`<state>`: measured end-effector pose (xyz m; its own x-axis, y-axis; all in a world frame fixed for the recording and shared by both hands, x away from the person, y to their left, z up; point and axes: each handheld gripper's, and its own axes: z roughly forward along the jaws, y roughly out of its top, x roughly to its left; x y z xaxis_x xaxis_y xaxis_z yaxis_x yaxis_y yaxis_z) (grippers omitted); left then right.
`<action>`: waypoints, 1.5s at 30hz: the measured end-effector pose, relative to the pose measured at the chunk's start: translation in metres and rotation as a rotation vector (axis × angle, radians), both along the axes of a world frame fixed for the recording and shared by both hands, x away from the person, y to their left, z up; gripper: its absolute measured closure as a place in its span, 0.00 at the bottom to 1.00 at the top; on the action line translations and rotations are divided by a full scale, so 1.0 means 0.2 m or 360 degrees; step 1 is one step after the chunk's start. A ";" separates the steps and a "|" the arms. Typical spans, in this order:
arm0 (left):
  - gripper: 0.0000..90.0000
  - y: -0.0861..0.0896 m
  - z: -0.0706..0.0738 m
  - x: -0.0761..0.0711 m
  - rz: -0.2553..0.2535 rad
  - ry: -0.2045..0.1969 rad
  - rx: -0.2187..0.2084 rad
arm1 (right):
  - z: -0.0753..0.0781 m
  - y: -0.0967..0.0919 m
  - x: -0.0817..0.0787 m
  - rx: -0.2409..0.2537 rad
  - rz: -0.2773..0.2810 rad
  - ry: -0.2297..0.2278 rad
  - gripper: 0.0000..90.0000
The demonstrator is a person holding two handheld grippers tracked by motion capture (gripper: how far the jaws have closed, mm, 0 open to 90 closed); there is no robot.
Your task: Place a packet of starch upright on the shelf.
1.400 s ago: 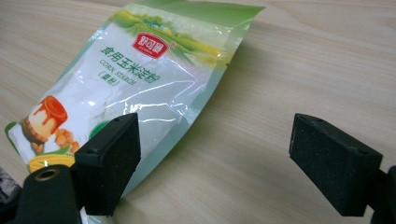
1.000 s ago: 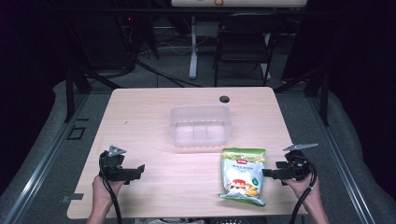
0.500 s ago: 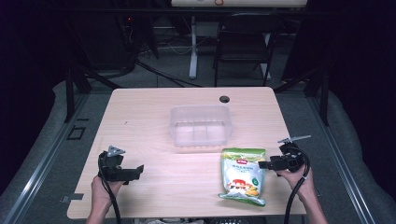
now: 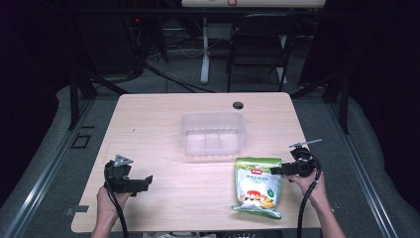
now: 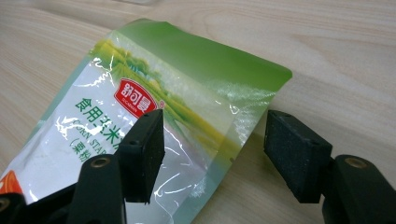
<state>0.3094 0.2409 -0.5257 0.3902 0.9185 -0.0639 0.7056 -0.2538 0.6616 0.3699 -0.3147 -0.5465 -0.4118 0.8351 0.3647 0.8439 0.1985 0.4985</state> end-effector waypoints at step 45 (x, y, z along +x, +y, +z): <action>0.07 0.03 0.00 0.00 -0.0005 0.0029 -0.0029 | 0.16 0.03 -0.10 0.0247 0.0013 -0.0088 1.00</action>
<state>0.3099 0.2461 -0.5263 0.3916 0.9159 -0.0877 0.7170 -0.2441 0.6530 0.3492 -0.3090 -0.5148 -0.4416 0.7669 0.4656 0.8130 0.1225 0.5692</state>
